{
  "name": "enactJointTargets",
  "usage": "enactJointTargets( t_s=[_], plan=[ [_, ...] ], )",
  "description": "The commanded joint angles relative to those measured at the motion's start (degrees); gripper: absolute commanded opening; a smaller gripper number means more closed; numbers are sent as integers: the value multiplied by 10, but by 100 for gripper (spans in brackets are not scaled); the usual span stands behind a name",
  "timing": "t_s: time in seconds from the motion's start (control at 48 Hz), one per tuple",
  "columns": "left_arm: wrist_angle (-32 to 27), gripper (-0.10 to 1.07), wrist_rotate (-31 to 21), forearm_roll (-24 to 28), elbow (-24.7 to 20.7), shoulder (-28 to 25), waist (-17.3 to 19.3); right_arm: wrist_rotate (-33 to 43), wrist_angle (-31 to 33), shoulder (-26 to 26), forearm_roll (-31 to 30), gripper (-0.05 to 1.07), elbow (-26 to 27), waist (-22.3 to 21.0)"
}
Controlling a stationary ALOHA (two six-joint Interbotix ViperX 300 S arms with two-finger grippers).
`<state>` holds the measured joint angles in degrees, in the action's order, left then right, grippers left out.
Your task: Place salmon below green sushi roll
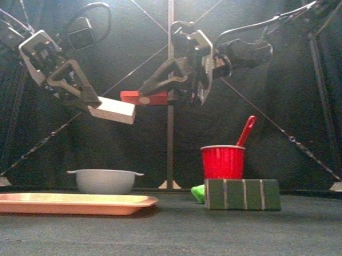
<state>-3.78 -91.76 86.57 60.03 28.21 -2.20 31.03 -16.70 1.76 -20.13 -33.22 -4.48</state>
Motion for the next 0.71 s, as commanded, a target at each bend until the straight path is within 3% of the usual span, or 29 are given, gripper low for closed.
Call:
enactJointTargets(
  t_s=[0.0,0.271,0.688],
  plan=[
    [-1,42,0,-2,-6,3,1,0,-3,-24,1,54,6,4],
    [-1,42,1,-2,-5,3,2,0,3,-40,1,54,-13,21],
    [0,42,1,-2,-1,2,2,0,13,-93,39,54,-92,50]
  ],
)
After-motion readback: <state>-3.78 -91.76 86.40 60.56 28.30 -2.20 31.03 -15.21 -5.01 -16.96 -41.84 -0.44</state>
